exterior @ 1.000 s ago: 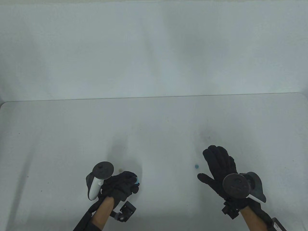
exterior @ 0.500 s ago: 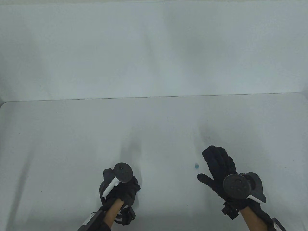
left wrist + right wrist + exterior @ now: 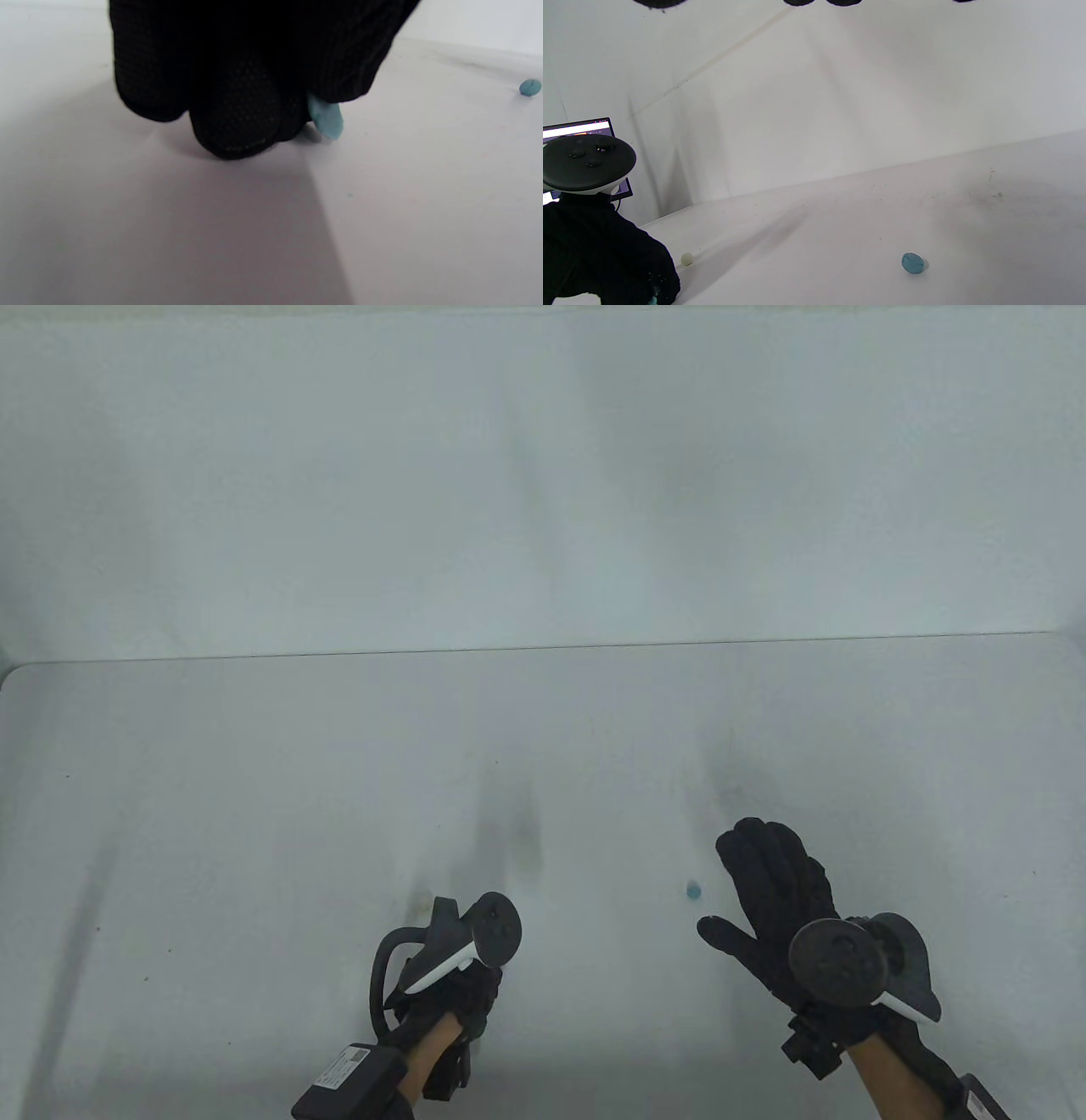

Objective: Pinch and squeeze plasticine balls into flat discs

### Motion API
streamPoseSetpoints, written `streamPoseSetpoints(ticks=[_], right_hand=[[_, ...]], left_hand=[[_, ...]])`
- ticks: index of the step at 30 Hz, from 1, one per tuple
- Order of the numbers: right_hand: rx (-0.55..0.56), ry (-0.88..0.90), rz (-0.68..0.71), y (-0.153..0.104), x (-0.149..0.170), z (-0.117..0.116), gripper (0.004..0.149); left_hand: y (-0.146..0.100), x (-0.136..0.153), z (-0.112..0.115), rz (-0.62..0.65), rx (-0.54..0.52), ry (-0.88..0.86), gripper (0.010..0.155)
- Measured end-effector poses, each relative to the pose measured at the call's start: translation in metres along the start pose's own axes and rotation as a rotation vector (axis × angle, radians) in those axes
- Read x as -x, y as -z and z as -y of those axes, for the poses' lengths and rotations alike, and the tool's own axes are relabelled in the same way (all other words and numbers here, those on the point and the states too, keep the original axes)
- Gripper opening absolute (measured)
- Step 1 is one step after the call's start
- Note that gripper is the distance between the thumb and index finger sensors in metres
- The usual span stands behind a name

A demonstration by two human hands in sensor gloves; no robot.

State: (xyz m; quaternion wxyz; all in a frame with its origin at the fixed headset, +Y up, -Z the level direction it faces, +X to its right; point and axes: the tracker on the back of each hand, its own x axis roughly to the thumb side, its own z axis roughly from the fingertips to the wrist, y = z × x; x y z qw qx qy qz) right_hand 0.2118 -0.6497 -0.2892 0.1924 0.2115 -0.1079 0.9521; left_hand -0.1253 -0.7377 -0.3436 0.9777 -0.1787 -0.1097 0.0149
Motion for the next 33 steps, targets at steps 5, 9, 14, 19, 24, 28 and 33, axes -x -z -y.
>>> streamPoseSetpoints(ticks=[5, 9, 14, 19, 24, 28, 33], right_hand=[[0.003, 0.002, 0.001, 0.000, 0.000, 0.000, 0.082], [-0.001, -0.001, 0.000, 0.000, 0.000, 0.000, 0.082], [-0.004, -0.002, -0.003, 0.000, 0.000, 0.000, 0.082], [-0.008, 0.000, -0.005, 0.000, 0.000, 0.000, 0.082], [-0.007, -0.005, 0.002, 0.000, -0.001, 0.000, 0.082], [-0.007, -0.008, 0.005, 0.001, -0.002, 0.000, 0.082], [-0.010, -0.009, 0.004, 0.001, -0.002, 0.000, 0.082]], left_hand=[[0.001, -0.002, 0.003, -0.003, -0.033, 0.110, 0.046], [0.001, -0.005, 0.007, 0.001, -0.061, 0.209, 0.048], [0.001, -0.001, 0.006, 0.000, -0.054, 0.174, 0.050], [-0.004, 0.016, -0.010, -0.015, -0.058, -0.039, 0.051], [-0.012, 0.031, -0.043, -0.021, -0.192, -0.097, 0.052], [-0.008, 0.049, -0.065, -0.020, -0.222, -0.146, 0.055], [0.007, 0.070, -0.071, -0.092, -0.274, -0.076, 0.057]])
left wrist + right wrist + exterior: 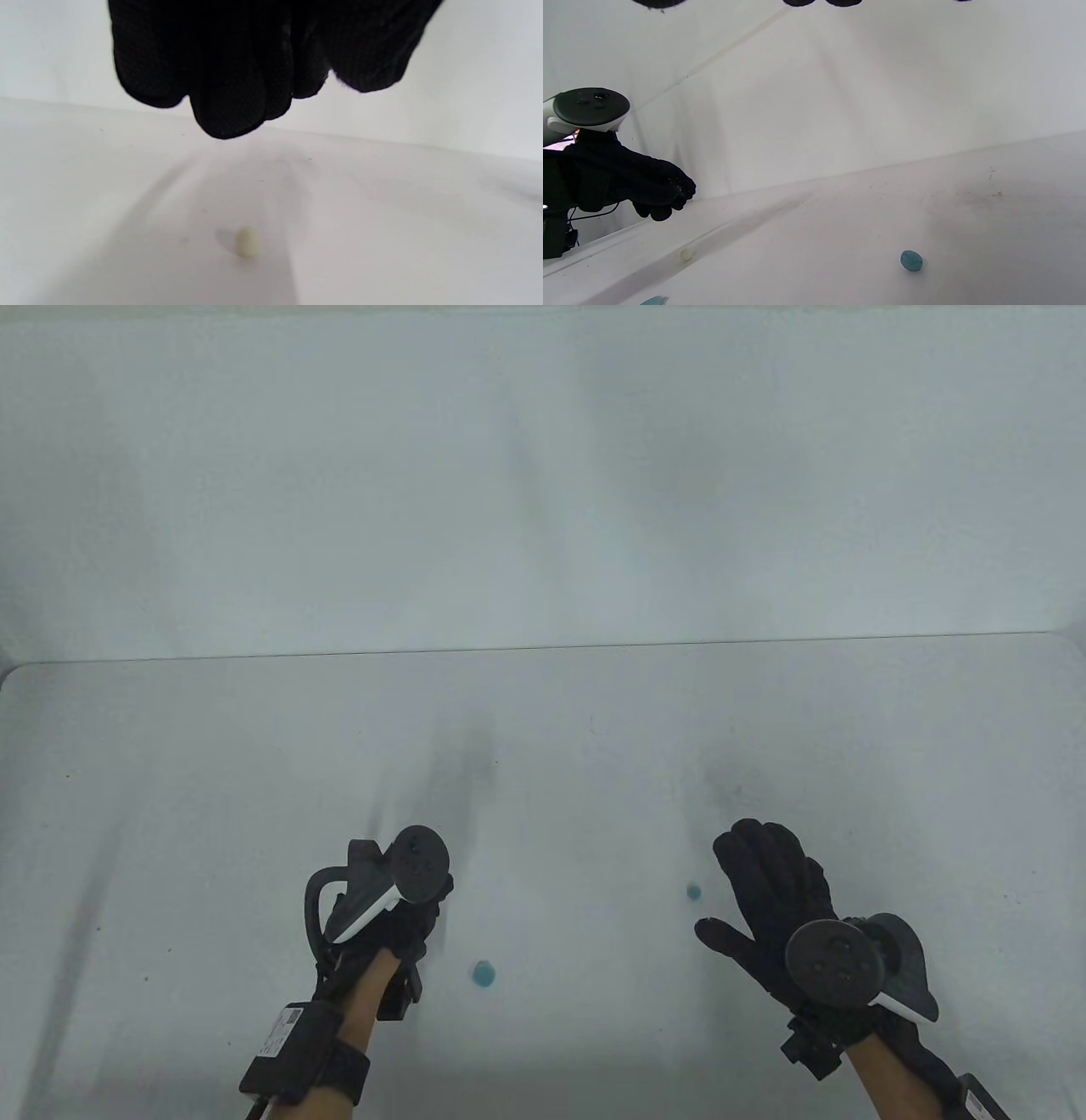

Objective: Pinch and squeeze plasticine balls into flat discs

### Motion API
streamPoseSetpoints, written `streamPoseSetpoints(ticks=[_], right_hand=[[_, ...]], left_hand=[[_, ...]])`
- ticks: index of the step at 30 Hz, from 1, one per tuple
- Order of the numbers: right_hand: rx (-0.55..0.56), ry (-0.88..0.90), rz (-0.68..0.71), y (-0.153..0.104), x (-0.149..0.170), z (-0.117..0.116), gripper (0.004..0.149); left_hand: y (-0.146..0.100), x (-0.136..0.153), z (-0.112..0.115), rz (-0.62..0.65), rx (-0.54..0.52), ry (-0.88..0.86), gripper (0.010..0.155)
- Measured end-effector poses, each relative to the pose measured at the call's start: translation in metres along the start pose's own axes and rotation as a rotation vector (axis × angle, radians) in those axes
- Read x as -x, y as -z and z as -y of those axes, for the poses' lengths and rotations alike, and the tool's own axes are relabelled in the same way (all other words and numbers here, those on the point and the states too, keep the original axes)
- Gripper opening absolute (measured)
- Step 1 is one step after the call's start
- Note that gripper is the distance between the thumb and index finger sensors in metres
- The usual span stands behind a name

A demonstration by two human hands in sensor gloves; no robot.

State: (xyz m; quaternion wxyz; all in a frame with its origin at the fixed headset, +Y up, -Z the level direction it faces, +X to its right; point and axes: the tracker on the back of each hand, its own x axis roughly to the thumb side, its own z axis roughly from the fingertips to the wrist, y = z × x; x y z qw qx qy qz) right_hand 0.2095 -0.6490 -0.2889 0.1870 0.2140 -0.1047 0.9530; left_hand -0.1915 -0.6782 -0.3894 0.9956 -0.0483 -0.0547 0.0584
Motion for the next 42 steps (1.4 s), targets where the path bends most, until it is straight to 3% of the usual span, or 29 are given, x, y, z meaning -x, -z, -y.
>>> streamPoseSetpoints(ticks=[10, 21, 25, 35, 42], right_hand=[[-0.005, -0.005, 0.006, 0.000, -0.001, -0.001, 0.082], [-0.009, -0.005, 0.006, 0.000, -0.001, -0.001, 0.082], [-0.012, -0.004, 0.006, 0.000, -0.002, -0.001, 0.082], [0.003, 0.003, 0.011, 0.000, -0.002, 0.000, 0.082], [0.014, 0.010, 0.017, -0.001, -0.003, 0.001, 0.082]], left_hand=[[0.022, 0.009, 0.043, -0.031, 0.102, 0.131, 0.059], [0.028, 0.001, 0.064, 0.021, 0.192, 0.286, 0.062], [0.030, -0.002, 0.066, 0.050, 0.164, 0.381, 0.056], [0.029, -0.001, 0.063, 0.063, 0.127, 0.380, 0.048], [0.015, 0.009, 0.023, 0.015, 0.048, 0.185, 0.051]])
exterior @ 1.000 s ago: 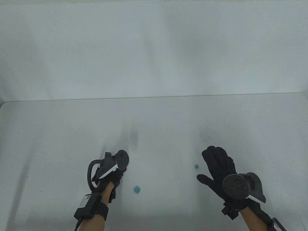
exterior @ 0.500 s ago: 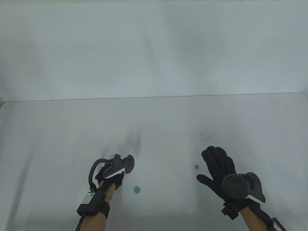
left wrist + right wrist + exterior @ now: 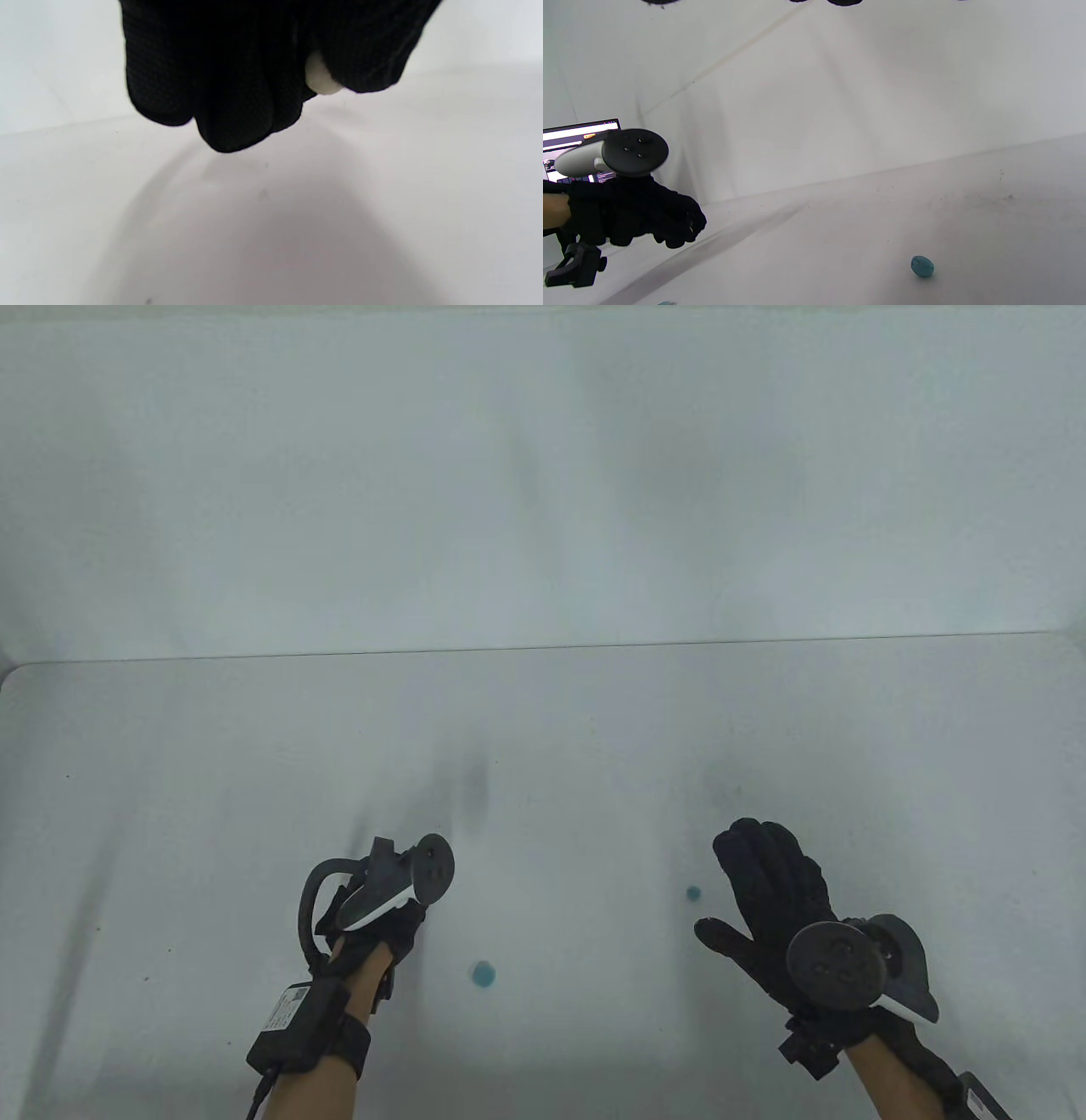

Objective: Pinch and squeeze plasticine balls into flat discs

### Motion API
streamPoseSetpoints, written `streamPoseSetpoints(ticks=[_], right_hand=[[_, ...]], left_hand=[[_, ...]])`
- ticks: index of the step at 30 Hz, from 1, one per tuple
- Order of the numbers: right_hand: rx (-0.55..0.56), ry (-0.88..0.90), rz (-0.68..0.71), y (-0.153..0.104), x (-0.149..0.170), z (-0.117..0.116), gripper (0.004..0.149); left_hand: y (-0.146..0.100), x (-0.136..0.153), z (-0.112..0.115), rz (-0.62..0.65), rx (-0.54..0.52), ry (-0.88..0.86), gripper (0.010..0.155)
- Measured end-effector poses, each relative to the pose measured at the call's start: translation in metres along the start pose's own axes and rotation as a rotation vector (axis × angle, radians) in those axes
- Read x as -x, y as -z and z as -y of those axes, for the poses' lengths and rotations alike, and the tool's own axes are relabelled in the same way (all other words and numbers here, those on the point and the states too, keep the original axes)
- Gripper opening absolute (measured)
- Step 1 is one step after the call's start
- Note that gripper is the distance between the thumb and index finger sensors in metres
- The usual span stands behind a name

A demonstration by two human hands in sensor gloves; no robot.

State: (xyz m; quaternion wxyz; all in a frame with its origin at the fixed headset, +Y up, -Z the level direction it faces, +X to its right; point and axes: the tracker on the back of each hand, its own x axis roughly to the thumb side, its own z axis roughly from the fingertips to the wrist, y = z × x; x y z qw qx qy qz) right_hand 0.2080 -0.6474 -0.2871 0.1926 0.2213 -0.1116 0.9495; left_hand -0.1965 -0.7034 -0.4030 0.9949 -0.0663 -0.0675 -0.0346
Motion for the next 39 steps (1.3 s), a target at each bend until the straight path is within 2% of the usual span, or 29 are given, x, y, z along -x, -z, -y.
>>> streamPoseSetpoints(ticks=[3, 6, 10, 12, 16, 21, 25, 30, 35, 38, 39], right_hand=[[0.005, -0.002, 0.001, 0.000, 0.000, 0.001, 0.082], [0.012, 0.001, 0.002, -0.001, 0.000, 0.001, 0.082], [0.024, 0.005, 0.000, -0.001, 0.000, 0.002, 0.082], [0.024, 0.005, -0.003, -0.002, 0.000, 0.002, 0.082], [0.025, 0.005, -0.005, -0.002, 0.000, 0.002, 0.082], [0.016, 0.003, -0.011, -0.001, 0.001, 0.001, 0.081], [0.014, 0.002, -0.023, -0.001, 0.001, 0.002, 0.081], [0.005, -0.003, -0.020, -0.001, 0.000, 0.001, 0.082], [-0.002, -0.005, -0.016, 0.000, 0.000, 0.000, 0.082], [0.001, -0.009, -0.019, 0.000, 0.000, 0.001, 0.082], [0.001, -0.006, -0.019, 0.000, 0.000, 0.001, 0.082]], left_hand=[[-0.012, 0.006, -0.016, -0.013, -0.068, -0.219, 0.051], [-0.021, 0.006, -0.024, 0.014, -0.067, -0.493, 0.059], [-0.034, -0.004, -0.029, 0.097, -0.014, -0.864, 0.060], [-0.038, -0.009, -0.029, 0.129, 0.011, -0.984, 0.056], [-0.048, -0.023, -0.021, 0.218, 0.125, -1.244, 0.055], [-0.056, -0.038, -0.009, 0.269, 0.194, -1.303, 0.054], [-0.060, -0.039, 0.006, 0.262, 0.268, -1.483, 0.051], [-0.061, -0.038, 0.021, 0.251, 0.323, -1.524, 0.048], [-0.060, -0.033, 0.022, 0.206, 0.222, -1.510, 0.047], [-0.061, -0.031, 0.023, 0.148, 0.185, -1.540, 0.047], [-0.060, -0.030, 0.023, 0.140, 0.202, -1.554, 0.047]])
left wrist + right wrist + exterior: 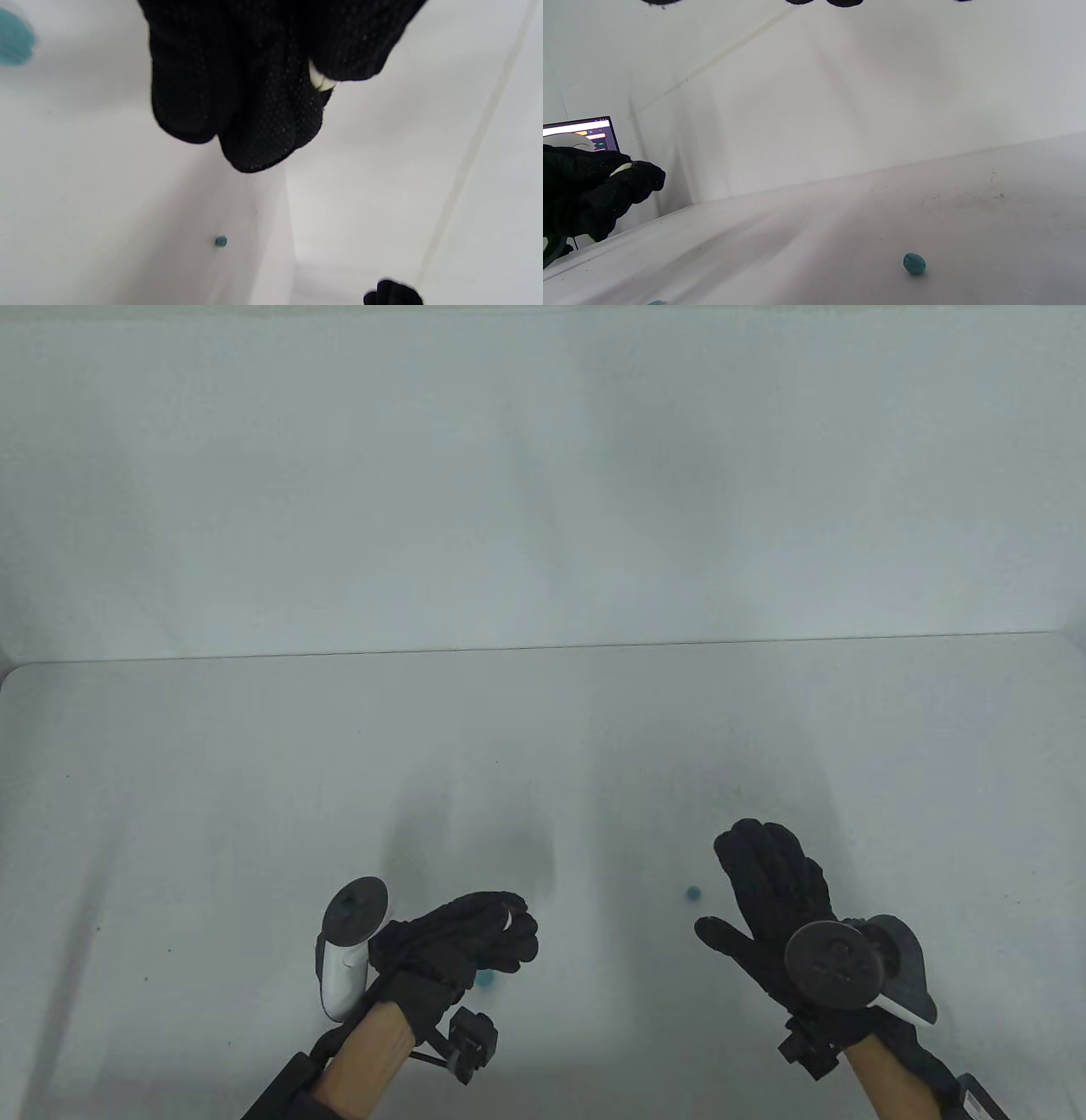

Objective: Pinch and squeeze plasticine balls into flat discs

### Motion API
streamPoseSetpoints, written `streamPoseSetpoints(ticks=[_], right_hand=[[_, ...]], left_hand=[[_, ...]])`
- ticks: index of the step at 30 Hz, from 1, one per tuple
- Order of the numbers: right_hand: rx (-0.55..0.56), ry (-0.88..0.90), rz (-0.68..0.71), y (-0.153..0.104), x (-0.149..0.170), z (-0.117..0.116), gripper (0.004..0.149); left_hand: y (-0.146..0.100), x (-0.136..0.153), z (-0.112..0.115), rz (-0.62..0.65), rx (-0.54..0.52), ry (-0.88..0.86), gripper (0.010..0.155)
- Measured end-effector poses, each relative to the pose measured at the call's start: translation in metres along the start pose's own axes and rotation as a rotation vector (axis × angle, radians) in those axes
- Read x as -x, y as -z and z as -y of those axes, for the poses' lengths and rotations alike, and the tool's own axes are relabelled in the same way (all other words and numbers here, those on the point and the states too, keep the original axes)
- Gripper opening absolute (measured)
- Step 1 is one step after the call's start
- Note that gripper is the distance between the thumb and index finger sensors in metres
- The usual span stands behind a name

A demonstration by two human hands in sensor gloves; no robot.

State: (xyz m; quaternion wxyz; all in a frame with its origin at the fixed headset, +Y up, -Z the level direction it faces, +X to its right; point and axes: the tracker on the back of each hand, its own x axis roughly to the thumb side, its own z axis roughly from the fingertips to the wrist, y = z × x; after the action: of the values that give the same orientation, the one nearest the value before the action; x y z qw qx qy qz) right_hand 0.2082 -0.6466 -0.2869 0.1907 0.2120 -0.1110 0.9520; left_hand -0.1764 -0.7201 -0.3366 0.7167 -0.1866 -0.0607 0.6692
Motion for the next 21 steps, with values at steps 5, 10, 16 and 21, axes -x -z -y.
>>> streamPoseSetpoints(ticks=[5, 10, 16, 21], right_hand=[[0.003, 0.000, 0.000, 0.0000, 0.0001, 0.0001, 0.082], [-0.002, -0.001, -0.004, 0.0002, 0.0003, -0.0001, 0.082], [-0.012, -0.005, -0.005, 0.0014, -0.0022, -0.0023, 0.082], [-0.011, -0.004, -0.007, 0.0020, -0.0036, -0.0034, 0.082]], left_hand=[[-0.0019, 0.0048, -0.0046, -0.039, 0.036, -0.104, 0.052], [-0.0012, 0.0077, -0.0024, 0.001, 0.107, -0.271, 0.074], [-0.0027, 0.0075, -0.0051, 0.024, 0.029, -0.182, 0.051], [-0.0051, 0.0029, -0.0056, 0.042, -0.005, -0.098, 0.060]])
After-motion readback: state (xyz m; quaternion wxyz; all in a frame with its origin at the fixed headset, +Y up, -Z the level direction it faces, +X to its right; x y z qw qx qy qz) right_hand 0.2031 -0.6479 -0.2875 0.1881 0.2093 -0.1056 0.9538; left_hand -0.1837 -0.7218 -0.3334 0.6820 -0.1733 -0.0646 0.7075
